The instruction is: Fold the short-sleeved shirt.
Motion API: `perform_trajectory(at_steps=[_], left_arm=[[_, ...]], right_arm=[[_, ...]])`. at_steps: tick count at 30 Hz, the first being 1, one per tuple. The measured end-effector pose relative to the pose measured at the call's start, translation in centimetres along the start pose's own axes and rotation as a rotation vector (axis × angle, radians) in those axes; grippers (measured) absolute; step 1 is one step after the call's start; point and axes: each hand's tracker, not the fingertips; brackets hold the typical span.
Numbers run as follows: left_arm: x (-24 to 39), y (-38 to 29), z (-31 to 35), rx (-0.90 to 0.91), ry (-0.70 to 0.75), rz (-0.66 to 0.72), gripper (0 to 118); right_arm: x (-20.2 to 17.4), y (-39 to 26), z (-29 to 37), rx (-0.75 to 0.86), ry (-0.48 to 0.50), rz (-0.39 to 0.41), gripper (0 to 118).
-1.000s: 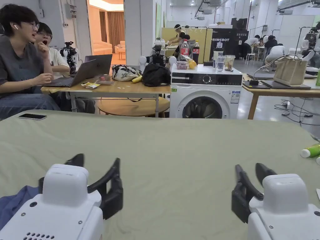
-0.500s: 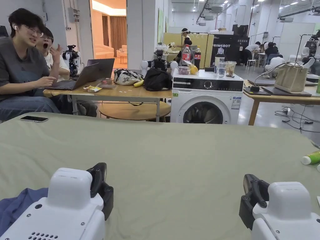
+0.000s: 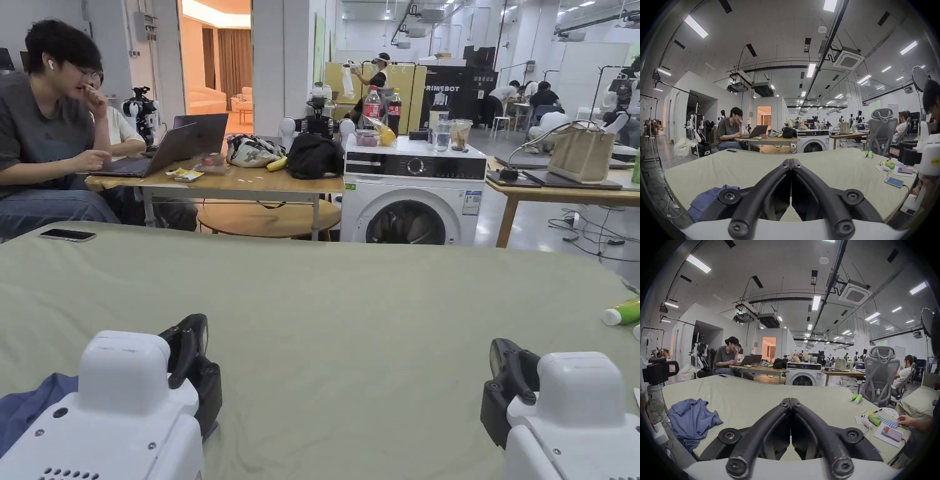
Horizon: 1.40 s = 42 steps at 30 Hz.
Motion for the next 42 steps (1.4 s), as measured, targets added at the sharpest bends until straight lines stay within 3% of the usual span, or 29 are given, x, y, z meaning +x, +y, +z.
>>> perform_trajectory(at_steps=[17, 29, 37, 38, 41, 42], left_arm=[[-1.0, 0.2, 0.4, -0.004, 0.047, -0.019, 0], [-6.6, 0.5, 3.9, -0.011, 0.223, 0.016, 0], [-9.8, 2.0, 4.5, -0.075, 0.3, -0.015, 0], [-10.5, 2.2, 4.3, -0.103, 0.29, -0.028, 8], [-14.4, 2.7, 1.8, -0.252, 0.187, -0.01, 85], [-15.6, 2.7, 0.5, -0.336, 0.164, -0.043, 87]], right_arm=[[-1.4, 0.1, -0.6, 0.015, 0.029, -0.01, 0], [-7.8, -0.4, -3.3, -0.018, 0.214, -0.039, 0], [-10.4, -0.6, -3.8, -0.02, 0.286, -0.006, 0], [-10.5, -0.5, -3.8, -0.02, 0.296, -0.005, 0], [-10.4, -0.6, -3.7, -0.021, 0.314, 0.001, 0], [-10.2, -0.7, -3.7, -0.024, 0.318, 0.002, 0]])
